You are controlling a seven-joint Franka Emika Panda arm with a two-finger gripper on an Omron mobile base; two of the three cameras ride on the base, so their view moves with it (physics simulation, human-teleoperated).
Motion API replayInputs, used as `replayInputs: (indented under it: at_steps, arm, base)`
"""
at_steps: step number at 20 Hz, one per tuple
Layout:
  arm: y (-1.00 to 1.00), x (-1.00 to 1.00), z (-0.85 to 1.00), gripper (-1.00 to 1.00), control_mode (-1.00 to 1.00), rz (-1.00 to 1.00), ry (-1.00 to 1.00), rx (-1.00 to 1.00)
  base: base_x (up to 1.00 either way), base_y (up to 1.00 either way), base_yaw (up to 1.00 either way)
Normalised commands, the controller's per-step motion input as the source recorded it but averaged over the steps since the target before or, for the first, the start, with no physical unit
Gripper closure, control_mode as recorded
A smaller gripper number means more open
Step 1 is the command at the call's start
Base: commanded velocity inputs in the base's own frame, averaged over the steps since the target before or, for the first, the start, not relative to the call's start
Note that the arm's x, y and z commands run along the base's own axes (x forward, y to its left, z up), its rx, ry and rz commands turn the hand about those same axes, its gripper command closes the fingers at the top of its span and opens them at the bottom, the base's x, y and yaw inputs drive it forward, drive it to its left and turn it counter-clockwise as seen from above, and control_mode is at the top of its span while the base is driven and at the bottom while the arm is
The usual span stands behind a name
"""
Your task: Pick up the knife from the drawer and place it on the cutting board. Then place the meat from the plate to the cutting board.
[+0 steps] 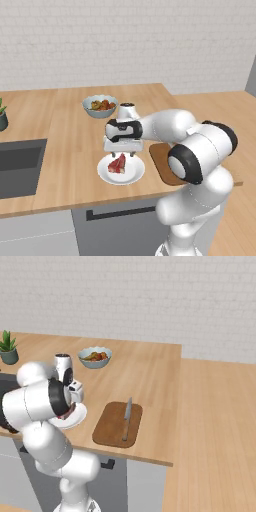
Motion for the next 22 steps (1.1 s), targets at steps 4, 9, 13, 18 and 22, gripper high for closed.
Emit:
replayInputs:
  at_steps: [4,9,13,18,22]
  arm:
    - [0.0,0.35,-0.34,-1.0,-1.0,0.0,0.0,-0.03]
    - [0.02,0.33,-0.32,-1.0,-1.0,0.0,0.0,-0.02]
    - [0.04,0.26,-0.22,-1.0,-1.0,0.0,0.0,0.0]
    - [0.0,0.02,-0.16,-1.0,-1.0,0.0,0.0,0.0]
    - [0.07,0.0,-0.16,-1.0,-1.0,0.0,0.0,0.0]
  base:
    - [0.0,0.0,0.0]
    - [0.0,0.0,0.0]
    - [0.0,0.0,0.0]
    - [0.0,0.0,0.0]
    - [0.0,0.0,0.0]
